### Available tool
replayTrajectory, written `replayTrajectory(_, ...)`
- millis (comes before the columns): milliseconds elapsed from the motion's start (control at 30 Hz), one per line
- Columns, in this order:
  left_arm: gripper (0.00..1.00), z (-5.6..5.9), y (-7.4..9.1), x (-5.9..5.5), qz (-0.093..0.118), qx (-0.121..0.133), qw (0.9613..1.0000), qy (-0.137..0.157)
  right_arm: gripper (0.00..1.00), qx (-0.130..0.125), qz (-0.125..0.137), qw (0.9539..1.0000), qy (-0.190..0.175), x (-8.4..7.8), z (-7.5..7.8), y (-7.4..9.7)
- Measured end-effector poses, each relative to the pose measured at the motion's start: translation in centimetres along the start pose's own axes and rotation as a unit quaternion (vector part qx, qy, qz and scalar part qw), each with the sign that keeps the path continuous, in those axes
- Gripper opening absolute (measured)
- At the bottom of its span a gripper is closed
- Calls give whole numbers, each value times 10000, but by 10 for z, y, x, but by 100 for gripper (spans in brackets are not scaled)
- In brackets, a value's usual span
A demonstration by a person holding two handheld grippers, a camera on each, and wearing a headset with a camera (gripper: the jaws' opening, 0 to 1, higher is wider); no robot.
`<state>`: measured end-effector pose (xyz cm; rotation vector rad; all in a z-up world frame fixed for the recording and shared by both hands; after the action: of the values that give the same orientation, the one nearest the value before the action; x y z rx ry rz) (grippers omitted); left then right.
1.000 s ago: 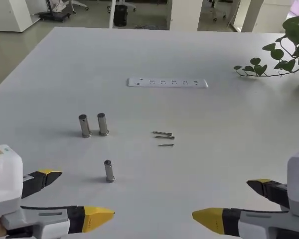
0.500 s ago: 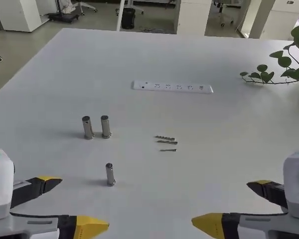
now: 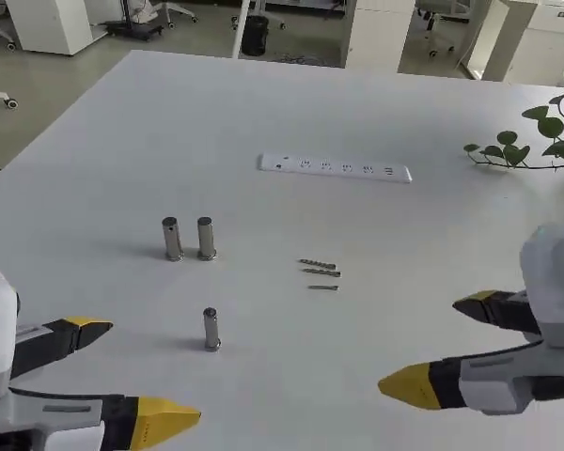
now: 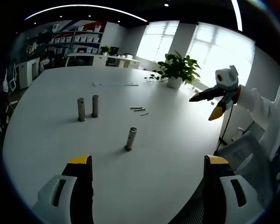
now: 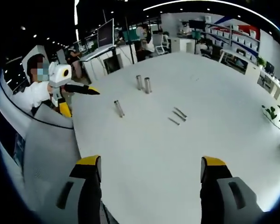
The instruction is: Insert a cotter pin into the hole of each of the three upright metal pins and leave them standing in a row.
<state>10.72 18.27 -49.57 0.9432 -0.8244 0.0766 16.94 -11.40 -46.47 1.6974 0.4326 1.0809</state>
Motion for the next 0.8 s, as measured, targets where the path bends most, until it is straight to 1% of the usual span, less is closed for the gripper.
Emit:
replayTrajectory(100,99,2,0,-1,-6,-10,10000,32,84,104,-134,9996,221,7,5,0)
replayTrajectory(167,99,3,-1,-2,-26,-1,10000,52,82,121,-403,9982,428,10,10,0)
replayTrajectory(200,99,4,0,-3,-18,11,10000,54,80,110,-422,9977,521,13,12,-1)
replayTrajectory(233,99,4,0,-3,-8,17,10000,66,78,89,-426,9964,729,17,14,-1)
replayTrajectory(300,99,4,1,-3,17,26,9999,107,76,198,-555,9946,856,22,15,-4)
replayTrajectory(333,99,4,1,-3,16,41,9999,125,75,221,-579,9941,894,23,15,-5)
replayTrajectory(400,99,3,2,-4,5,69,9999,134,71,277,-554,9915,1141,31,19,-10)
replayTrajectory(433,99,3,3,-5,7,78,9999,130,68,334,-529,9906,1213,35,20,-14)
replayTrajectory(467,99,3,3,-5,13,77,9999,134,66,373,-540,9906,1197,37,23,-18)
replayTrajectory(500,99,2,4,-5,32,79,9998,158,62,379,-556,9907,1181,38,25,-20)
replayTrajectory(567,99,1,6,-4,61,98,9997,222,55,353,-649,9882,1342,41,29,-27)
replayTrajectory(600,99,1,6,-4,75,107,9997,218,52,299,-705,9870,1410,43,31,-31)
replayTrajectory(633,99,1,7,-2,96,137,9996,210,50,267,-758,9859,1467,44,33,-33)
replayTrajectory(667,99,1,8,-2,110,154,9996,211,49,245,-851,9835,1579,45,35,-37)
replayTrajectory(733,99,0,8,-1,125,171,9995,218,48,242,-939,9817,1638,48,37,-44)
replayTrajectory(767,99,0,8,0,128,175,9995,217,47,227,-983,9817,1614,49,38,-47)
replayTrajectory(800,99,1,7,0,130,177,9995,211,44,192,-1026,9811,1631,52,40,-50)
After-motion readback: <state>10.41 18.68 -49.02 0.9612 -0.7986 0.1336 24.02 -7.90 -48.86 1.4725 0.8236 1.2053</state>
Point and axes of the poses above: the centre of the closed fingertips' face, and the gripper's own axes: y roughly backward along the fingers, z roughly to its right, x roughly out of its top, the point moved 6 cm from there along y, roughly backward along the fingers, and after that the axes turned 15 degrees about -z, right-handed, at the moved point
